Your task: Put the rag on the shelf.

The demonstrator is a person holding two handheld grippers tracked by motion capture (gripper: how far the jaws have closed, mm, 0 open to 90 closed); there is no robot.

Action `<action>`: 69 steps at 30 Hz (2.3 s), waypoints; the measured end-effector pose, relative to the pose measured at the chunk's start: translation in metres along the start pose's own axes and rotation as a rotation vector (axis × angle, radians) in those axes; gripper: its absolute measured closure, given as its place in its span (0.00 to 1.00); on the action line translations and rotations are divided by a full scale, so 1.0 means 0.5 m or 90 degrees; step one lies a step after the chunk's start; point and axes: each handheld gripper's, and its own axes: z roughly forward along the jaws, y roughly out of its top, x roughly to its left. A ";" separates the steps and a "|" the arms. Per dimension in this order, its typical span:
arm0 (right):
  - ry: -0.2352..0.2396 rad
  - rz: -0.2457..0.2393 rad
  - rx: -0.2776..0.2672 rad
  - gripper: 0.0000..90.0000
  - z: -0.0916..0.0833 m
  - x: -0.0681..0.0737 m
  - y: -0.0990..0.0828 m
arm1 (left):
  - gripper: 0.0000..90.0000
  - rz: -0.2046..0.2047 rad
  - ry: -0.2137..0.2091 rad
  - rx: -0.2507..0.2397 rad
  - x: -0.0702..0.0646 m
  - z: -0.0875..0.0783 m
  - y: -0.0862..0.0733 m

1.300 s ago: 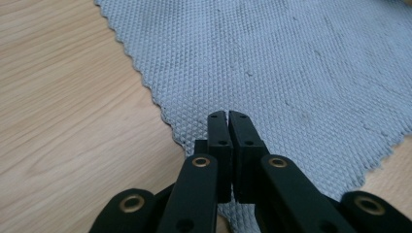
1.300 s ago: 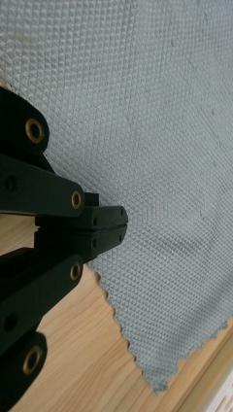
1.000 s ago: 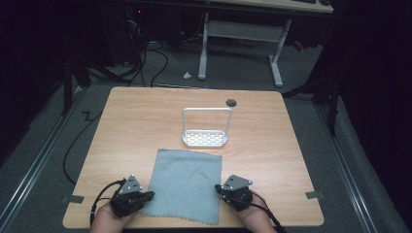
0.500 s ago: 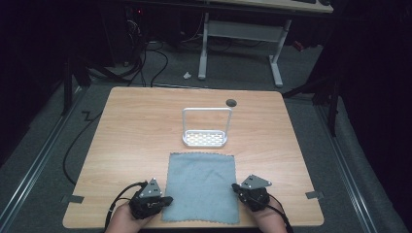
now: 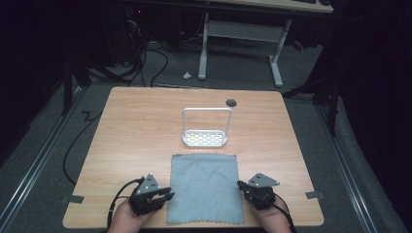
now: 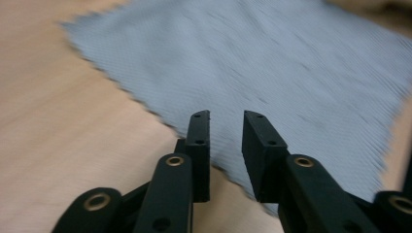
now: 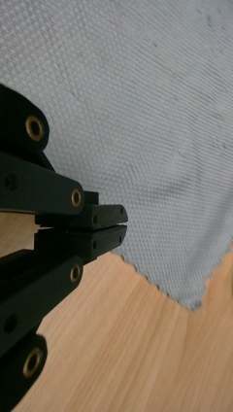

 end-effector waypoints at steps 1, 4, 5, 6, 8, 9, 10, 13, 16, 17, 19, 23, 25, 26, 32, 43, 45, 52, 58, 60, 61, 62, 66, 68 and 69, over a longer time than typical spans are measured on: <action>-0.002 0.003 -0.004 0.97 -0.002 -0.003 0.000 | 0.79 -0.020 0.012 -0.016 0.015 0.002 0.008; -0.006 0.013 -0.012 0.93 -0.005 -0.013 -0.002 | 0.72 -0.087 0.039 -0.044 0.063 0.024 0.038; -0.005 0.020 -0.019 0.92 -0.006 -0.017 -0.003 | 0.72 -0.090 0.053 -0.049 0.071 0.031 0.046; -0.004 0.024 -0.022 0.91 -0.007 -0.019 -0.004 | 0.73 -0.089 0.074 -0.052 0.080 0.042 0.055; 0.001 0.033 -0.027 0.90 -0.007 -0.024 -0.006 | 0.74 -0.097 0.088 -0.054 0.097 0.066 0.070; 0.003 0.034 -0.028 0.89 -0.006 -0.026 -0.006 | 0.74 -0.096 0.097 -0.047 0.103 0.078 0.077; 0.006 0.036 -0.029 0.89 -0.005 -0.027 -0.006 | 0.74 -0.104 0.102 -0.040 0.108 0.089 0.082; 0.013 0.034 -0.032 0.87 -0.002 -0.028 -0.002 | 0.72 -0.127 0.106 -0.033 0.119 0.117 0.089; 0.017 0.032 -0.035 0.87 0.001 -0.026 0.002 | 0.75 -0.129 0.124 -0.032 0.120 0.127 0.090; 0.016 0.030 -0.036 0.87 0.002 -0.026 0.003 | 0.76 -0.131 0.125 -0.033 0.120 0.129 0.089; 0.016 0.030 -0.038 0.87 0.004 -0.025 0.004 | 0.76 -0.127 0.125 -0.030 0.119 0.132 0.089; 0.019 0.033 -0.037 0.84 0.012 -0.024 0.007 | 0.77 -0.131 0.119 -0.025 0.121 0.135 0.089; 0.020 0.037 -0.040 0.82 0.018 -0.025 0.010 | 0.82 -0.130 0.121 -0.021 0.119 0.138 0.088; 0.021 0.043 -0.043 0.81 0.021 -0.026 0.012 | 0.83 -0.126 0.123 -0.017 0.117 0.139 0.089; -0.005 0.093 -0.054 0.77 0.063 -0.062 0.060 | 0.92 -0.109 0.130 -0.009 0.112 0.143 0.091; -0.035 0.135 0.009 0.73 0.159 -0.112 0.108 | 0.99 -0.116 0.117 -0.008 0.116 0.143 0.091; -0.044 0.126 0.007 0.73 0.161 -0.111 0.107 | 0.99 -0.116 0.116 -0.007 0.116 0.143 0.091; -0.033 0.100 0.007 0.92 0.158 -0.090 0.105 | 0.99 -0.117 0.111 -0.007 0.117 0.142 0.090; -0.020 0.092 0.002 0.99 0.153 -0.081 0.102 | 0.99 -0.114 0.104 -0.006 0.116 0.141 0.090; -0.021 0.092 -0.016 0.99 0.145 -0.079 0.100 | 0.99 -0.107 0.103 -0.009 0.114 0.139 0.089; -0.021 0.094 -0.027 0.99 0.141 -0.078 0.099 | 0.99 -0.103 0.102 -0.016 0.112 0.137 0.088; -0.023 0.096 -0.037 0.99 0.136 -0.077 0.098 | 0.99 -0.098 0.100 -0.029 0.110 0.134 0.086; -0.019 0.105 -0.090 0.99 0.111 -0.070 0.095 | 0.99 -0.088 0.096 -0.071 0.105 0.122 0.079; -0.021 0.105 -0.100 0.99 0.104 -0.067 0.097 | 0.99 -0.073 0.097 -0.077 0.100 0.119 0.078; -0.022 0.104 -0.105 0.99 0.100 -0.066 0.097 | 0.99 -0.069 0.094 -0.082 0.098 0.117 0.077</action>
